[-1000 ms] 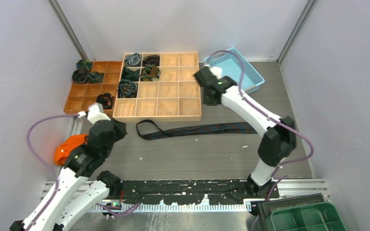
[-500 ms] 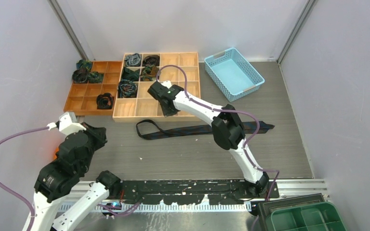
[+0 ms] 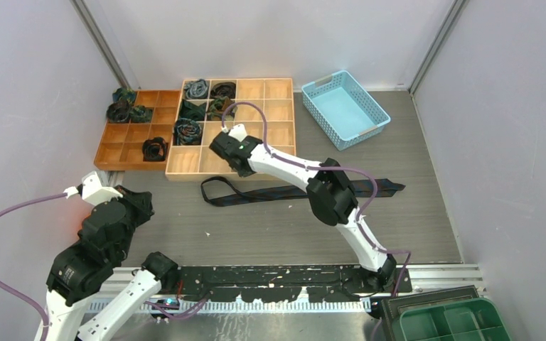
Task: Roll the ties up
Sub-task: Flatten out the tie at the center of the board.
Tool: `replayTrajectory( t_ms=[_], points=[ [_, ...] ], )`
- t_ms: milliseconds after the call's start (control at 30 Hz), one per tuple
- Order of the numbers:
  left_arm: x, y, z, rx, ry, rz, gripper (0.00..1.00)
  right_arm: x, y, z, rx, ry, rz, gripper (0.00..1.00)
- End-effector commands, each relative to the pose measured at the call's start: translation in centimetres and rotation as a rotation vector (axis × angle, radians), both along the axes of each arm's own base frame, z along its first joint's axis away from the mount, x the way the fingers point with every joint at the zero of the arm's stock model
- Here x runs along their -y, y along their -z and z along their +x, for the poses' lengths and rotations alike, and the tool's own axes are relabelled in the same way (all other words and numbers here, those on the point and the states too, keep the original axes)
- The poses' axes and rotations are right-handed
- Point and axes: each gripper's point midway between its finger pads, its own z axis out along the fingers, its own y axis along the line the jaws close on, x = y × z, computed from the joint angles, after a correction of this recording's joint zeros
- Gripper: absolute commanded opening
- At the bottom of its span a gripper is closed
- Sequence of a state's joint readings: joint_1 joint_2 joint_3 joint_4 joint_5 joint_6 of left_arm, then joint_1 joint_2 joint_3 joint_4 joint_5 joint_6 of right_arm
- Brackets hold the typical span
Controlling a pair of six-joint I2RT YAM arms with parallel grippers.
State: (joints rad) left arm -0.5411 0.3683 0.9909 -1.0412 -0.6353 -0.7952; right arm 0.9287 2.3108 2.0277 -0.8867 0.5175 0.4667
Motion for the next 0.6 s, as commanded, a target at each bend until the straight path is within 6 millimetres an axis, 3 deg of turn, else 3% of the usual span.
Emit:
replayTrajectory(
  t_ms=[0,67,133,333,567],
  points=[
    [-0.2,-1.5,0.1,0.036,-0.004,0.002,0.08,-2.6,-9.2,-3.5,0.188,-0.076,0.085,0.01],
    [-0.2,-1.5,0.0,0.037,-0.002,0.002,0.08,-2.8,-10.5,-4.1,0.224,-0.084,0.093,0.01],
    [-0.2,-1.5,0.0,0.039,-0.002,0.000,0.08,-2.8,-10.3,-4.4,0.211,-0.092,0.090,0.01],
    [-0.4,-1.4,0.0,0.039,-0.004,0.008,0.08,-2.6,-5.8,-5.2,0.132,-0.113,0.026,0.01],
    [-0.4,-1.2,0.0,0.032,-0.003,0.013,0.08,-3.8,-2.7,-4.3,0.090,-0.139,-0.002,0.01]
  ],
)
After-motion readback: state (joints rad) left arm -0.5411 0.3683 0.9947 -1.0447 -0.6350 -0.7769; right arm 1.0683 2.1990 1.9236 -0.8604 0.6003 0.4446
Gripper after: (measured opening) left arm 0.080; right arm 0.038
